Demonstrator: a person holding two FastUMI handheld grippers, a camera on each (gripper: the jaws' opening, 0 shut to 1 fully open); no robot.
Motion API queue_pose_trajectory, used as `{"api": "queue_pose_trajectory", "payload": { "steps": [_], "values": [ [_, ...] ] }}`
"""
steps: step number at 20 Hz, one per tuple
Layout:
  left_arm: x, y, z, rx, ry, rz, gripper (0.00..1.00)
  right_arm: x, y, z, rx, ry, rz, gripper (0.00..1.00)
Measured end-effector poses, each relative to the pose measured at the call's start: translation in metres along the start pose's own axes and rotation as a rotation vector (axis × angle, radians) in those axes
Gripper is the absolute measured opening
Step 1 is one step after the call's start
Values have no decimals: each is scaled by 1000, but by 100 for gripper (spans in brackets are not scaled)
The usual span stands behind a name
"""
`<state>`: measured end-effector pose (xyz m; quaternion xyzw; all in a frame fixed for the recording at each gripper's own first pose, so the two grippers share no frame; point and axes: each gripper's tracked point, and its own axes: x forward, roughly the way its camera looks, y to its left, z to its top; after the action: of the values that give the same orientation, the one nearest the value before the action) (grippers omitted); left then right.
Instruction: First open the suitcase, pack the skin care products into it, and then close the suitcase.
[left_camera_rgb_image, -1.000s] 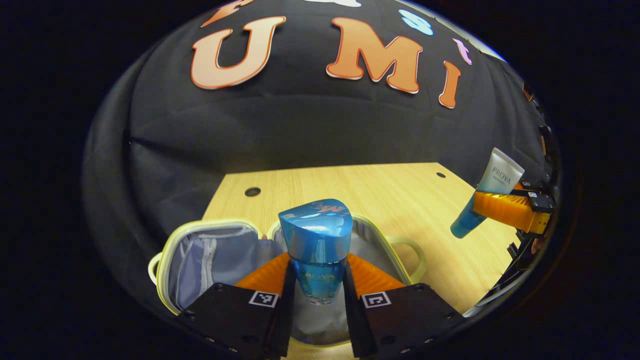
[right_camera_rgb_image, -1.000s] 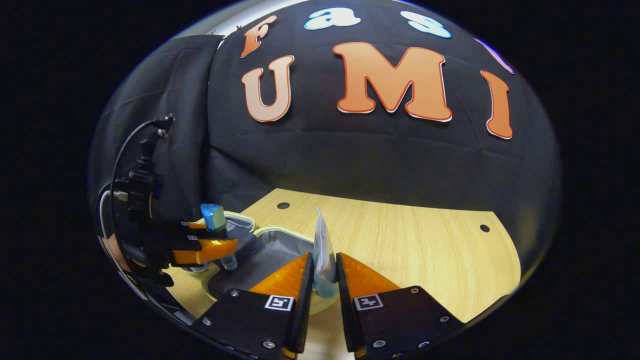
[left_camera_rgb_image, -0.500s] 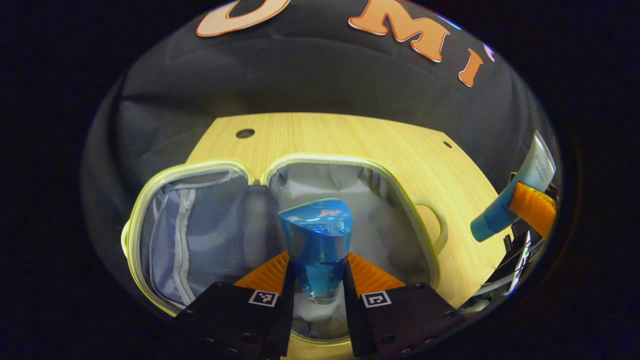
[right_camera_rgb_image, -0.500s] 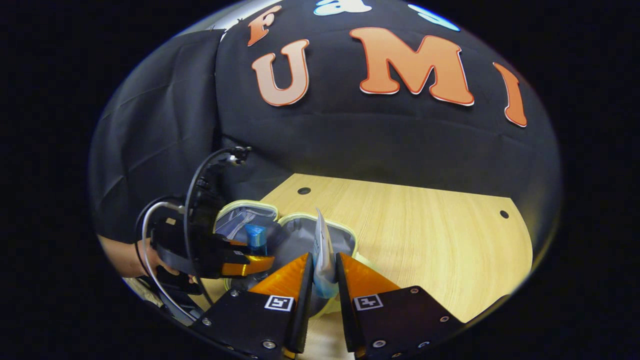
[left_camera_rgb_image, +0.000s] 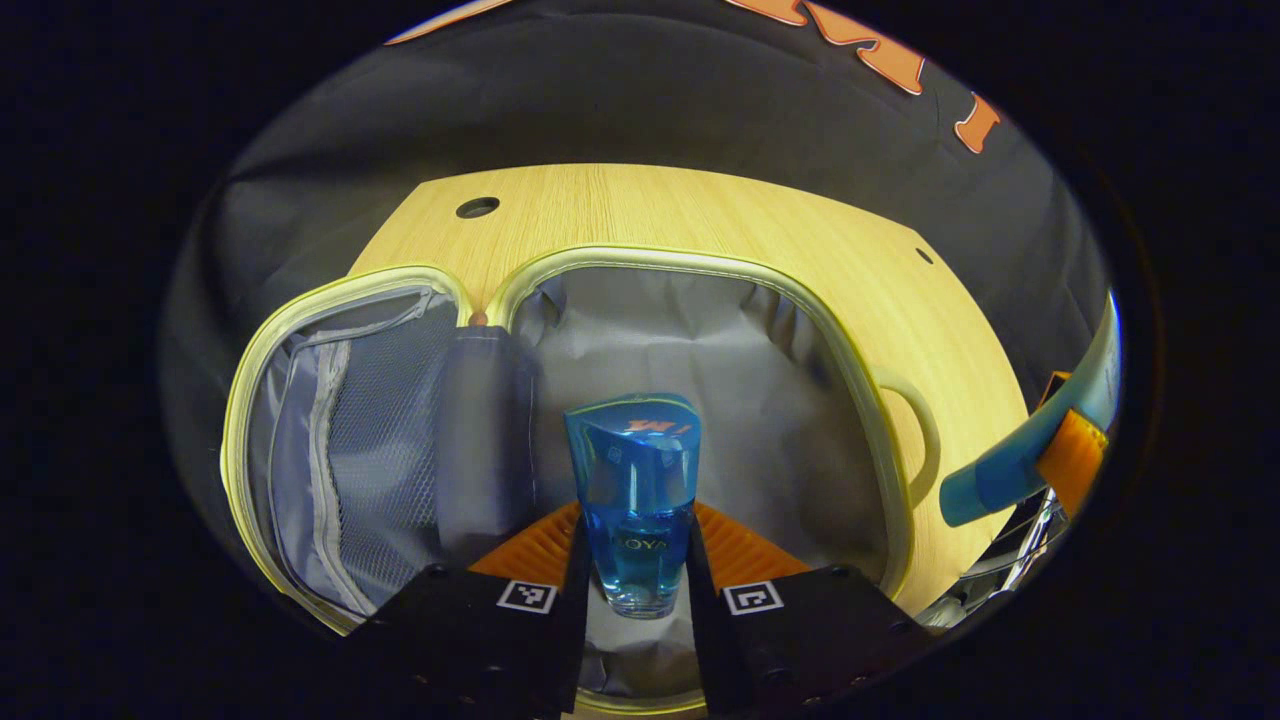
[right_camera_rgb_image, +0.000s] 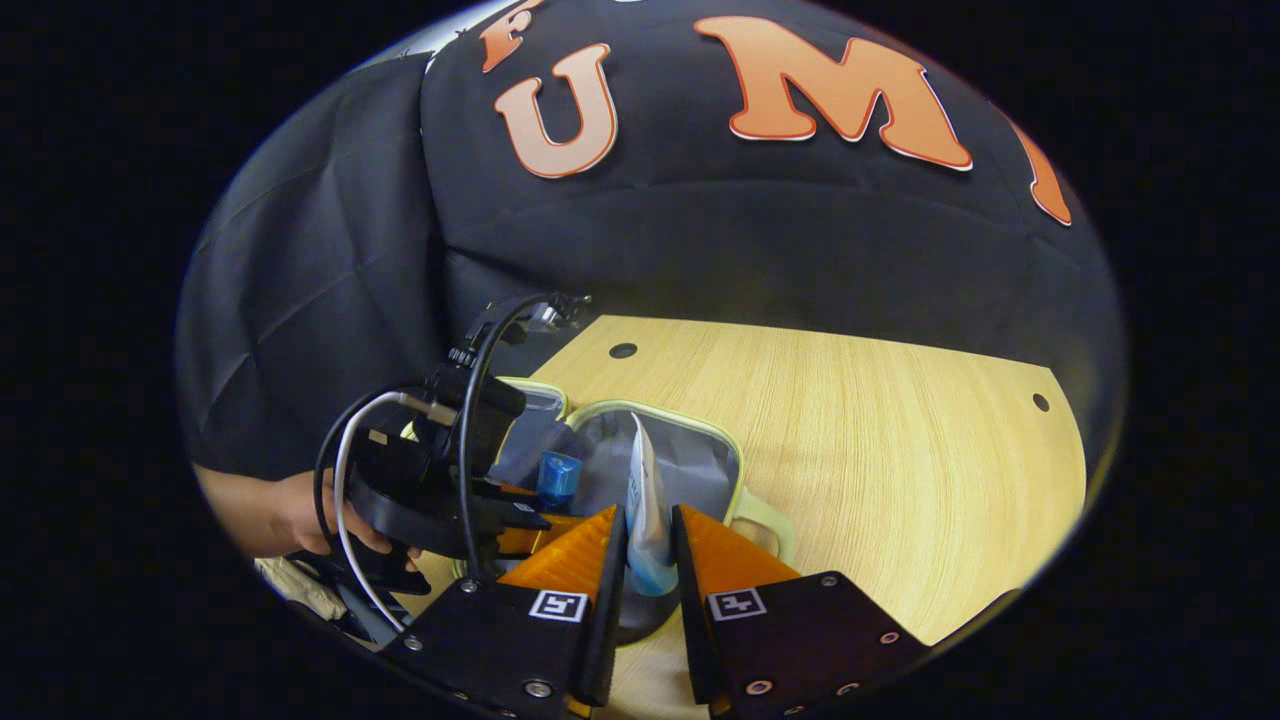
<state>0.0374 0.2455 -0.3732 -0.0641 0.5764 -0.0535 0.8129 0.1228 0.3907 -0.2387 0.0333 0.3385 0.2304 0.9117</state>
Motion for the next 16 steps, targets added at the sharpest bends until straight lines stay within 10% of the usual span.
{"api": "queue_pose_trajectory", "payload": {
  "steps": [11,16],
  "values": [
    [-23,12,25,-5,-151,32,54,38,-8,-6,64,75,48,30],
    [-70,32,39,-30,-251,69,77,55,6,-22,83,144,93,30]
  ]
}}
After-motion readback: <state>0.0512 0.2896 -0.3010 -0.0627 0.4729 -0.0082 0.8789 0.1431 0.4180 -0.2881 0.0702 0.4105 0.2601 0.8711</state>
